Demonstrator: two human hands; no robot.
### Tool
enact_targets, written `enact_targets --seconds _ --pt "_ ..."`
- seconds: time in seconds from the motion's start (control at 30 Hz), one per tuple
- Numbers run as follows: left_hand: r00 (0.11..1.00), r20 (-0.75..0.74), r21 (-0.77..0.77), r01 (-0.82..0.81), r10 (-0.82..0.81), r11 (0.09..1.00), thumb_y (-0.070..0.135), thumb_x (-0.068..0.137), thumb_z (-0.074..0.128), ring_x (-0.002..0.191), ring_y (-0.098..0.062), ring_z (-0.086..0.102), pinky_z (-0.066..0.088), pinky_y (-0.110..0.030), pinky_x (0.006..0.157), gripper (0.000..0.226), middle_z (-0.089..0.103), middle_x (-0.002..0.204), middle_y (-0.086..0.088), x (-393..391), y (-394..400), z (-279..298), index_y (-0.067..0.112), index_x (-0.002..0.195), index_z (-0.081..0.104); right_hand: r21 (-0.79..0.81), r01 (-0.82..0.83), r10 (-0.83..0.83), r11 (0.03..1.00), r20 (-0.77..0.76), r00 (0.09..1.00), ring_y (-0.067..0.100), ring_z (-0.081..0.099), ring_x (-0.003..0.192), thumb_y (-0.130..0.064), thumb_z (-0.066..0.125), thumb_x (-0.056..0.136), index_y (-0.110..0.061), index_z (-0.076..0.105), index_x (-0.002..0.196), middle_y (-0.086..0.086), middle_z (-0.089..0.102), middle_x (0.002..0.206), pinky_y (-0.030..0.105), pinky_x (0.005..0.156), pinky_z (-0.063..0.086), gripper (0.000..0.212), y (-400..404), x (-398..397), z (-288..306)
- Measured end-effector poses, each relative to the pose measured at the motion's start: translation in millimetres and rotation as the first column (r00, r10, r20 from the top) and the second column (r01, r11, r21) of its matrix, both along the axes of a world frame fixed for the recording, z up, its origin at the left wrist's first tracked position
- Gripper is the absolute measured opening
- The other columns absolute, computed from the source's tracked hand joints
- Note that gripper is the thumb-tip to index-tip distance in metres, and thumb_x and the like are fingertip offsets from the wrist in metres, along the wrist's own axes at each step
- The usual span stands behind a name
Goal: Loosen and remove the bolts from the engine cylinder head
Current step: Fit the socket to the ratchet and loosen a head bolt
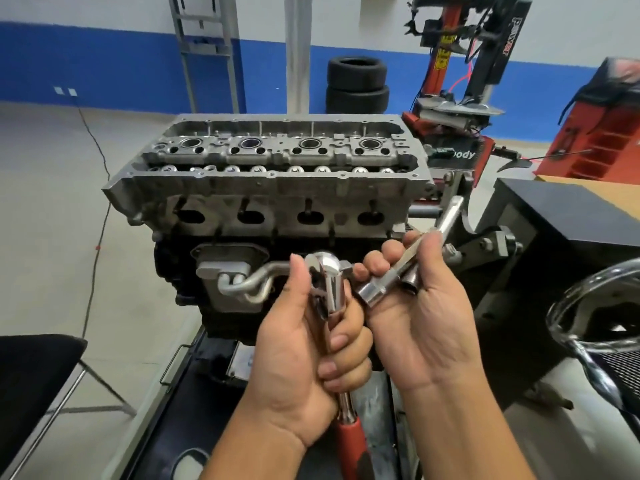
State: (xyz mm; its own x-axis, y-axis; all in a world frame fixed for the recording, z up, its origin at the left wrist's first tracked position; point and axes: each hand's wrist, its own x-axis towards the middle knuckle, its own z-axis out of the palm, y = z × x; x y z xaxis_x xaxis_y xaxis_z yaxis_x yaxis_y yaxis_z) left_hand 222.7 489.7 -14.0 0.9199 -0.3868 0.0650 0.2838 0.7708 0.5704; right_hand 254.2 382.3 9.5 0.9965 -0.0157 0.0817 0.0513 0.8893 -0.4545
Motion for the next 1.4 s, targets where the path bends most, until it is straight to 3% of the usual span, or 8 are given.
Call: enact_targets --seconds 0.17,0.4,0.53,0.67,0.8,0.93,1.03,1.4 --pt "0.997 0.075 0.151 -0.041 0.030 0.988 0.068 0.089 0.058 0.034 -0.007 0.020 0.016 -0.013 0.038 0.057 0.032 0.055 -0.002 1 3 -1 0.014 0.075 0.051 0.076 -0.035 0.042 0.996 -0.092 0.995 0.016 0.058 0.056 -0.057 0.044 0.102 -0.020 0.073 0.078 0.001 0.063 0.071 0.035 0.063 0.055 0.052 -4 -3 -2" --pt "0.983 0.184 0.293 -0.061 0.007 0.954 0.063 0.095 0.051 0.033 -0.008 0.021 0.017 -0.014 0.037 0.066 0.038 0.050 -0.002 -5 -2 0 0.000 0.076 0.043 0.198 0.007 -0.001 0.980 -0.030 1.000 0.019 0.051 0.073 -0.053 0.051 0.098 -0.025 0.063 0.085 0.003 0.056 0.088 0.035 0.068 0.051 0.033 -11 -3 -5" --pt "0.986 0.169 0.291 -0.048 -0.002 0.955 0.068 0.094 0.046 0.032 -0.005 0.023 0.017 -0.015 0.037 0.065 0.038 0.048 0.002 -3 -2 2 0.009 0.066 0.044 0.077 0.023 -0.022 0.997 -0.019 1.000 0.019 0.052 0.071 -0.060 0.058 0.086 -0.017 0.056 0.055 0.002 0.062 0.088 0.034 0.072 0.049 0.053 -11 -5 -3" --pt "0.986 0.168 0.283 -0.043 -0.006 0.958 0.062 0.095 0.048 0.034 -0.007 0.023 0.019 -0.015 0.037 0.058 0.035 0.054 -0.003 -3 -3 1 0.004 0.087 0.052 -0.105 0.085 -0.084 0.991 0.012 0.996 0.020 0.054 0.066 -0.071 0.047 0.084 -0.010 0.072 0.070 0.008 0.063 0.077 0.033 0.067 0.047 0.067 -8 -6 -2" --pt "0.991 0.133 0.201 -0.007 -0.020 0.980 0.062 0.096 0.047 0.034 -0.005 0.024 0.019 -0.014 0.037 0.071 0.036 0.053 -0.001 -3 -6 -2 -0.006 0.115 0.051 -0.167 0.107 -0.108 0.980 0.000 0.994 0.018 0.047 0.059 -0.060 0.052 0.089 -0.017 0.057 0.077 0.006 0.054 0.074 0.032 0.061 0.039 0.044 -8 -5 -6" --pt "0.991 0.127 0.121 0.028 -0.043 0.992 0.065 0.099 0.040 0.032 -0.001 0.025 0.019 -0.011 0.036 0.065 0.040 0.058 -0.001 -4 -8 -2 0.002 0.088 0.054 -0.360 0.070 -0.118 0.930 -0.115 0.986 0.014 0.046 0.048 -0.057 0.063 0.086 -0.024 0.052 0.067 0.000 0.046 0.058 0.027 0.055 0.046 0.039 -6 -6 -17" --pt "0.995 0.093 0.140 0.020 -0.033 0.990 0.066 0.101 0.038 0.032 0.000 0.024 0.019 -0.010 0.036 0.064 0.042 0.061 -0.001 -3 -7 -1 0.004 0.102 0.052 -0.425 0.017 -0.072 0.905 -0.115 0.991 0.017 0.048 0.043 -0.053 0.071 0.070 -0.016 0.055 0.069 0.005 0.048 0.054 0.027 0.051 0.047 0.041 -6 -7 -22" --pt "0.990 -0.012 0.260 0.137 -0.139 0.956 0.070 0.103 0.026 0.032 -0.003 0.021 0.022 -0.010 0.034 0.071 0.031 0.048 0.003 5 -1 -6 0.011 0.129 0.056 -0.621 0.132 -0.130 0.773 0.048 0.990 0.027 0.051 0.082 -0.053 0.064 0.071 -0.013 0.059 0.074 0.012 0.052 0.079 0.048 0.088 0.045 0.040 -8 -3 -29"
